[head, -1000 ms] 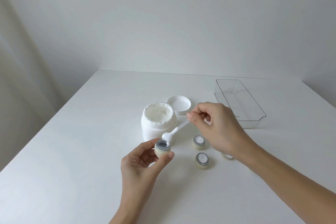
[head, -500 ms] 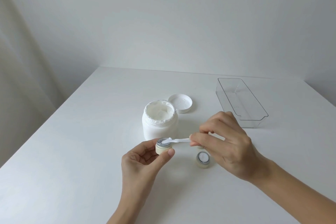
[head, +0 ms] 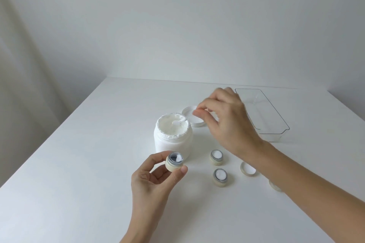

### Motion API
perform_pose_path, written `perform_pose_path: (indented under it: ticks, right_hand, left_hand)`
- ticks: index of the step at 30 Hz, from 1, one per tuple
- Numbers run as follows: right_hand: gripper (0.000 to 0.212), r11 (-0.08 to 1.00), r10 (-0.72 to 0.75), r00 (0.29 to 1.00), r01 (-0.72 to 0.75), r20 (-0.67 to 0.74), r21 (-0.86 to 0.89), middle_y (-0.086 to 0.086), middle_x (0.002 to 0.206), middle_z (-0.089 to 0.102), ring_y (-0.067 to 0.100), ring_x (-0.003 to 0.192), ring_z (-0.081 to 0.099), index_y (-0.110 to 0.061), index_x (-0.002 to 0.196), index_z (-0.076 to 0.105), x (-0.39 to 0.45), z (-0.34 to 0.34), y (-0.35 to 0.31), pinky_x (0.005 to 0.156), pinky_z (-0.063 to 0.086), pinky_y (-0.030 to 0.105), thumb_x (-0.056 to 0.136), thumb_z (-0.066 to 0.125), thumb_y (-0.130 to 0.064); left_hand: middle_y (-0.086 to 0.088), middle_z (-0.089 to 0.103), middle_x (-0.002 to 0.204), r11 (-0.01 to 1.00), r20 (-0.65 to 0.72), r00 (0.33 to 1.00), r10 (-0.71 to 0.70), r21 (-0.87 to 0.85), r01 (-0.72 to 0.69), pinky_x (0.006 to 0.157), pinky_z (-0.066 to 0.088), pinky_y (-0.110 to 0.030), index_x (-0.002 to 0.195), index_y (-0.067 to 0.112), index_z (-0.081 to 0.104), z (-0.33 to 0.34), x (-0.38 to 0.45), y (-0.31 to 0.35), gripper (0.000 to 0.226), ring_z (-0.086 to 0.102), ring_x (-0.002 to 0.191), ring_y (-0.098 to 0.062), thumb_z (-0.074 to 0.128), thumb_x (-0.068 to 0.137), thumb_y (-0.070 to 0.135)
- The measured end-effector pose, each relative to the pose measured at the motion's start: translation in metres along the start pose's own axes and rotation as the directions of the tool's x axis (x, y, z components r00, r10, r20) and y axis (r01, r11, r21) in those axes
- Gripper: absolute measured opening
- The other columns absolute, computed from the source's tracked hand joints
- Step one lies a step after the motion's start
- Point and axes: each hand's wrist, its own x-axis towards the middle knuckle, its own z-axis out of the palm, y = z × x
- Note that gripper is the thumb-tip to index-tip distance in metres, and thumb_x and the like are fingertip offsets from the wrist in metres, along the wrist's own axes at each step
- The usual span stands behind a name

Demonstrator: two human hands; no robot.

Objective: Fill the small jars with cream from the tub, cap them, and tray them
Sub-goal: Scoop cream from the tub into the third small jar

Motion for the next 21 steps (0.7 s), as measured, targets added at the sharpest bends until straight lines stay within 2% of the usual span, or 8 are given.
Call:
perform_pose_path:
  ticks: [4, 7, 10, 13, 17, 19, 21]
  right_hand:
    - [0.02, 0.973, -0.058, 0.974, 0.104, 0.218, -0.207, 0.002, 0.086, 0.05, 0.023, 0.089, 0.042, -0.013, 0.084, 0.071, 0.022, 0.03, -0.006, 0.079, 0.035, 0.033, 0.09, 0.06, -0.029]
    - [0.026, 0.957, -0.014, 0.939, 0.113, 0.343, -0.268, 0.002, 0.094, 0.049, 0.023, 0.096, 0.039, -0.014, 0.089, 0.069, 0.03, 0.046, -0.009, 0.081, 0.027, 0.03, 0.096, 0.051, -0.03]
    - [0.026, 0.972, 0.109, 0.887, -0.001, 0.448, -0.233, 0.002, 0.089, 0.046, 0.025, 0.097, 0.04, -0.014, 0.083, 0.068, 0.036, 0.05, -0.011, 0.082, 0.027, 0.032, 0.096, 0.051, -0.028]
    - [0.028, 0.975, 0.21, 0.832, -0.142, 0.514, -0.169, 0.002, 0.088, 0.055, 0.027, 0.099, 0.044, -0.014, 0.07, 0.06, 0.039, 0.047, -0.01, 0.085, 0.03, 0.035, 0.094, 0.055, -0.029]
    - [0.033, 0.946, 0.31, 0.78, -0.307, 0.544, -0.101, 0.012, 0.093, 0.071, 0.029, 0.1, 0.055, 0.0, 0.083, 0.068, 0.041, 0.039, -0.004, 0.086, 0.03, 0.037, 0.093, 0.056, -0.029]
    - [0.037, 0.911, 0.377, 0.757, -0.407, 0.533, -0.066, 0.014, 0.085, 0.071, 0.028, 0.089, 0.059, 0.006, 0.083, 0.065, 0.041, 0.033, -0.001, 0.082, 0.03, 0.034, 0.092, 0.056, -0.029]
    - [0.039, 0.857, 0.459, 0.724, -0.514, 0.515, -0.041, 0.007, 0.053, 0.053, 0.021, 0.059, 0.05, 0.008, 0.077, 0.062, 0.041, 0.027, 0.002, 0.072, 0.03, 0.028, 0.092, 0.058, -0.028]
  left_hand:
    - [-0.014, 0.079, 0.085, 0.999, 0.022, 1.0, -0.009, -0.031, 0.01, 0.07, 0.056, -0.017, 0.096, 0.019, 0.074, 0.001, -0.001, 0.0, 0.035, 0.076, 0.078, -0.017, 0.084, 0.064, 0.009]
    - [-0.013, 0.079, 0.086, 0.999, 0.025, 1.0, 0.01, -0.042, -0.009, 0.071, 0.056, -0.017, 0.098, 0.02, 0.075, 0.001, 0.0, 0.0, 0.036, 0.076, 0.083, -0.018, 0.082, 0.066, 0.007]
    - [-0.011, 0.08, 0.089, 0.999, 0.023, 0.999, 0.028, -0.04, -0.028, 0.072, 0.056, -0.017, 0.101, 0.022, 0.075, 0.001, 0.001, 0.0, 0.038, 0.076, 0.086, -0.019, 0.083, 0.066, 0.011]
    - [-0.005, 0.079, 0.093, 0.998, 0.003, 0.999, 0.043, -0.044, -0.043, 0.072, 0.056, -0.018, 0.1, 0.022, 0.074, 0.002, 0.001, 0.001, 0.039, 0.076, 0.085, -0.021, 0.086, 0.063, 0.02]
    - [0.002, 0.074, 0.093, 0.997, -0.026, 0.997, 0.074, 0.001, -0.074, 0.067, 0.056, -0.019, 0.091, 0.021, 0.07, 0.001, 0.002, 0.0, 0.03, 0.071, 0.067, -0.02, 0.085, 0.066, 0.014]
    - [0.0, 0.074, 0.095, 0.997, -0.028, 0.997, 0.073, 0.016, -0.073, 0.067, 0.056, -0.021, 0.09, 0.022, 0.07, 0.001, 0.002, -0.001, 0.03, 0.069, 0.064, -0.02, 0.085, 0.066, 0.013]
    - [-0.002, 0.075, 0.096, 0.998, -0.03, 0.997, 0.065, 0.006, -0.065, 0.068, 0.057, -0.021, 0.092, 0.021, 0.072, 0.0, 0.002, -0.001, 0.032, 0.072, 0.067, -0.022, 0.086, 0.064, 0.014]
